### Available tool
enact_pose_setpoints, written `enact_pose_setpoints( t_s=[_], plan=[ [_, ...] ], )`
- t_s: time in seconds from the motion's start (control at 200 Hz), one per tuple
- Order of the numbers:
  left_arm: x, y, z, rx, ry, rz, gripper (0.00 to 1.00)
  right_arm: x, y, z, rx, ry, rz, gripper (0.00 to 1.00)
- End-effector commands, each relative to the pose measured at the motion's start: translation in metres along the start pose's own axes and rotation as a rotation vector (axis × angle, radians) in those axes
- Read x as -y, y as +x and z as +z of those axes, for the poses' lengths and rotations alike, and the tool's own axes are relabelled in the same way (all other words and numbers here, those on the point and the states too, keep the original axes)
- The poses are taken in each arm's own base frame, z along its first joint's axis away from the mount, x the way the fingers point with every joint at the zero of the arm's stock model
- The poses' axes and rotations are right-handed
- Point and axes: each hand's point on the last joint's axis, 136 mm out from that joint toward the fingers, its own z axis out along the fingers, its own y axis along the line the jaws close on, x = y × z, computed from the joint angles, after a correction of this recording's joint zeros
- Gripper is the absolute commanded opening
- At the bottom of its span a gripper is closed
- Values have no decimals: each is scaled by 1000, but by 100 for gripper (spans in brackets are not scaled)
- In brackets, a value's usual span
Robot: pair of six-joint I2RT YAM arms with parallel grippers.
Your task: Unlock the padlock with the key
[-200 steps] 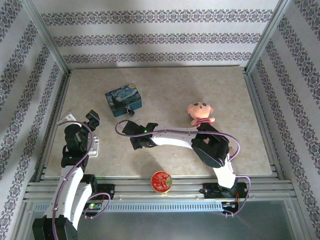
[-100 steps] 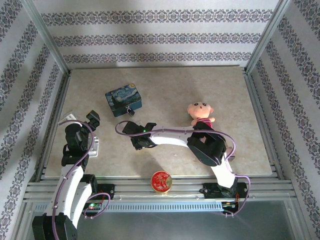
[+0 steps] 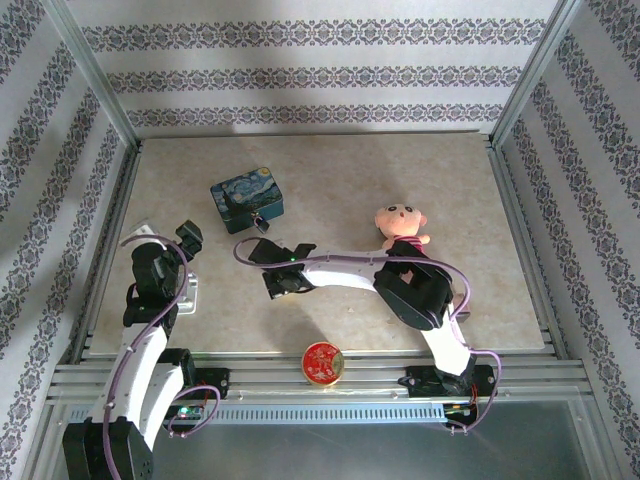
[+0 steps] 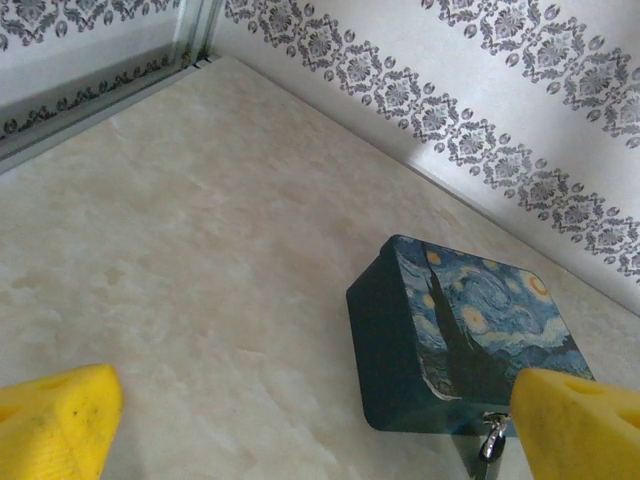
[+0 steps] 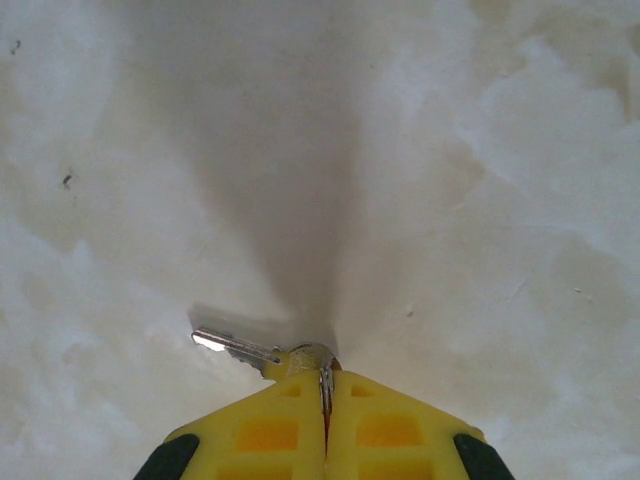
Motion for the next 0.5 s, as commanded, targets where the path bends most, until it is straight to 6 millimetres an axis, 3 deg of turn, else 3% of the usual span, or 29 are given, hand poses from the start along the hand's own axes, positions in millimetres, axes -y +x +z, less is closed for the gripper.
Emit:
enact_pose_setpoints(
  t_s=[0.0, 0.225, 0.495],
  plan=[
    [15, -5, -2, -33, 57, 15, 100, 3, -7, -15, 39, -56, 33, 0],
    [43, 22, 0, -186, 217, -78, 87, 8, -18, -32, 123, -206, 87, 0],
    [58, 64, -2, -358, 314, -150, 84, 19, -29, -61, 235, -254, 73, 0]
  ],
)
